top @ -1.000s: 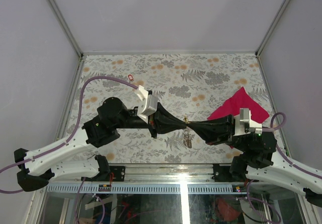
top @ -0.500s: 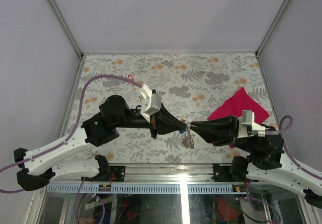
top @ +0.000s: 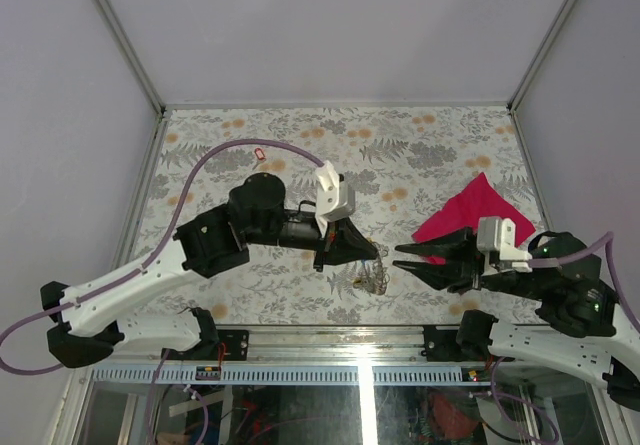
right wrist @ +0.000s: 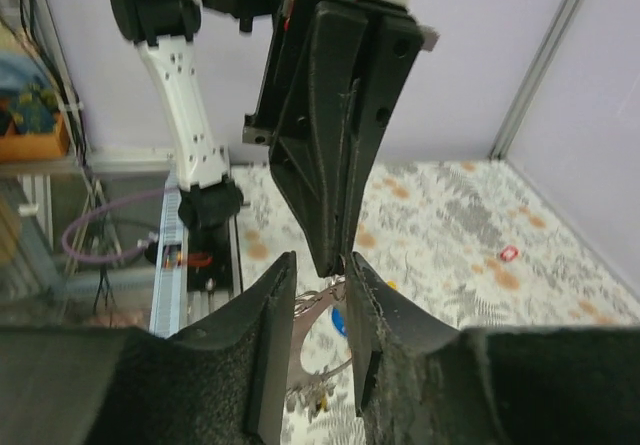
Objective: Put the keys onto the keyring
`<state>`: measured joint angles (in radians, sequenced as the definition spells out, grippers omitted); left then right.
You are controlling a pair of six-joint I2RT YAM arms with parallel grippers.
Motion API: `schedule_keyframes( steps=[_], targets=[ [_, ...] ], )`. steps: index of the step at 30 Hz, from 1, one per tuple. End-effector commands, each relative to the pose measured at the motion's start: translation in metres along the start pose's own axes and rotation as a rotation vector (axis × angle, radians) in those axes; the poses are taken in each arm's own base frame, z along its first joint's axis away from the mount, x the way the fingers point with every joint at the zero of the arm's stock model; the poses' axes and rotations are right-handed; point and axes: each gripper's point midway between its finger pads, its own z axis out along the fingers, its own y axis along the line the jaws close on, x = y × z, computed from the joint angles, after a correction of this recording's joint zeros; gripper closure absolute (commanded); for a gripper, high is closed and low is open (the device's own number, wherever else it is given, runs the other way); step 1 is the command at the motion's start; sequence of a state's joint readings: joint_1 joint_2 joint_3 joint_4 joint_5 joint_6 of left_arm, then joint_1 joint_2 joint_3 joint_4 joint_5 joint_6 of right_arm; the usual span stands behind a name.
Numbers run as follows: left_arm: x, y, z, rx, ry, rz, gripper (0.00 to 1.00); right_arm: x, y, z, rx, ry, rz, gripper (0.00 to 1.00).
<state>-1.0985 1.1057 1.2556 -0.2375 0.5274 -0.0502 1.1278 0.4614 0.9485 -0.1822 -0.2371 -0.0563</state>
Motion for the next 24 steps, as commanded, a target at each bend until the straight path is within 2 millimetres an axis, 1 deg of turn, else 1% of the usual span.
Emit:
schedule_keyframes(
  steps=[1,4,5,6,10,12,16,20,24],
  targets=[
    [0.013,-0.001,-0.001,0.017,0.125,-0.001,1.00,0.035,0.010,-0.010,-0.062,0.254,0.014,0.66],
    [0.032,0.004,-0.003,-0.006,0.234,-0.013,1.00,0.050,0.013,-0.013,-0.074,0.319,0.046,0.63],
    [0.040,0.007,-0.002,-0.016,0.278,-0.016,1.00,0.054,0.014,-0.014,-0.072,0.329,0.053,0.63],
    [0.051,0.008,-0.005,-0.027,0.340,-0.027,1.00,0.058,0.013,-0.014,-0.068,0.337,0.057,0.63],
    [0.078,0.014,-0.010,-0.074,0.543,-0.001,1.00,0.073,0.012,-0.013,-0.055,0.354,0.057,0.63],
    [0.089,0.017,-0.012,-0.113,0.629,0.022,1.00,0.082,0.012,-0.011,-0.059,0.362,0.054,0.63],
    [0.094,0.023,-0.016,-0.159,0.701,0.048,1.00,0.097,0.015,-0.004,-0.078,0.346,0.055,0.62],
    [0.089,0.024,-0.019,-0.173,0.702,0.059,1.00,0.104,0.014,0.000,-0.071,0.312,0.046,0.62],
    [0.089,0.024,-0.020,-0.173,0.707,0.062,1.00,0.106,0.015,0.007,-0.074,0.243,0.042,0.62]
  ],
)
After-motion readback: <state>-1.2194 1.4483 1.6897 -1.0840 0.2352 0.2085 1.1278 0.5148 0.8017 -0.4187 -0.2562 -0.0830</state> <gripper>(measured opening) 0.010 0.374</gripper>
